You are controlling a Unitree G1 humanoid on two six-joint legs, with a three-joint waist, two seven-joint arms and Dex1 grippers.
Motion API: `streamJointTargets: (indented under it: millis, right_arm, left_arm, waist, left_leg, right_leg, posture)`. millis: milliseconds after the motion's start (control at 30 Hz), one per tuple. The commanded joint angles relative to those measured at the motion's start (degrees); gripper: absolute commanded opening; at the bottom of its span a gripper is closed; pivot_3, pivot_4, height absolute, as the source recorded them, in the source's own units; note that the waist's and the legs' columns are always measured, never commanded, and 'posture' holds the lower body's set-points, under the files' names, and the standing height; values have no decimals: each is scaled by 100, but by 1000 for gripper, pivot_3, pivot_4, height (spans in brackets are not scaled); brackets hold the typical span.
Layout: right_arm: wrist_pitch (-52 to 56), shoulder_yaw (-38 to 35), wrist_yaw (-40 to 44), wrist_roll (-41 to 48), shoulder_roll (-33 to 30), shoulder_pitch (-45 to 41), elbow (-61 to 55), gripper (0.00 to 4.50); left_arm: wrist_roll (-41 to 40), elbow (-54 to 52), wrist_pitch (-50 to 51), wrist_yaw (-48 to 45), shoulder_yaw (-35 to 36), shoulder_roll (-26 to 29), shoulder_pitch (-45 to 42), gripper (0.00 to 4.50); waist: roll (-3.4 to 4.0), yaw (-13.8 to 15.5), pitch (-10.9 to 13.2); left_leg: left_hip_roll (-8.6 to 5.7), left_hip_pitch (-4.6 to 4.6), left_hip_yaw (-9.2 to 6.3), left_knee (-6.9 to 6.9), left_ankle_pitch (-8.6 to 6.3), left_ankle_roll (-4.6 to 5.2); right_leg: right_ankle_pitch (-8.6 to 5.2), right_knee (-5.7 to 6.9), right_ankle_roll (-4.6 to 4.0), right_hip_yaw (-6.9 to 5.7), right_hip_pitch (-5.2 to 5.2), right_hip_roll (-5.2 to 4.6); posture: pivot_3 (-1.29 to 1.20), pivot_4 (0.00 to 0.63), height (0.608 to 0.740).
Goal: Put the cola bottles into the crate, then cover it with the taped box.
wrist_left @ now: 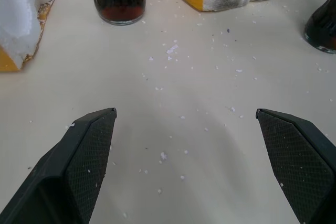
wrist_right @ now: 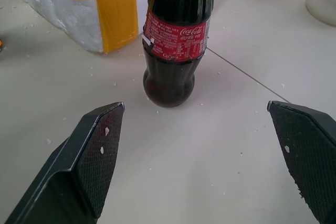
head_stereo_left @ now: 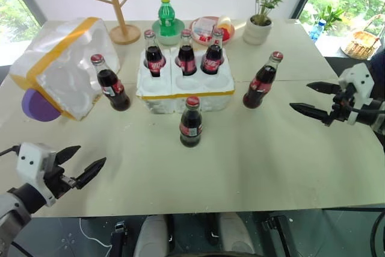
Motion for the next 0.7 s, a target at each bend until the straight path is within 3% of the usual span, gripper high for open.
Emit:
streamJointTargets:
  millis: [33,433,700]
  right_arm:
    - [-48,-141,-70,43,3,34,-167,4500]
    - [300,-199,-56,308,34,206,-487,4500]
    - [1884,-825,606,1687,-615,286,-1798,4500]
  left_arm:
    - [78,-163,-154,-15,-32,-7,23,4460]
    - [-5,112,-21,430,-48,-88,-531,4460]
    - [109,341,0,1291,-483,-371,-1852,4460]
  waist:
    - [0,0,0]
    - [0,12,-1]
    - [1,27,-2]
  left_leg:
    - [0,0,0,0,0,0]
    - [-2,1,-1,7,0,1]
    - [-1,1,-6,11,1,1]
  right_leg:
    - [0,0,0,0,0,0]
    - [1,5,2,0,4,3]
    - [11,8,19,-1,9,4]
  posture:
    - [0,150,740]
    - [0,150,740]
    - [0,150,740]
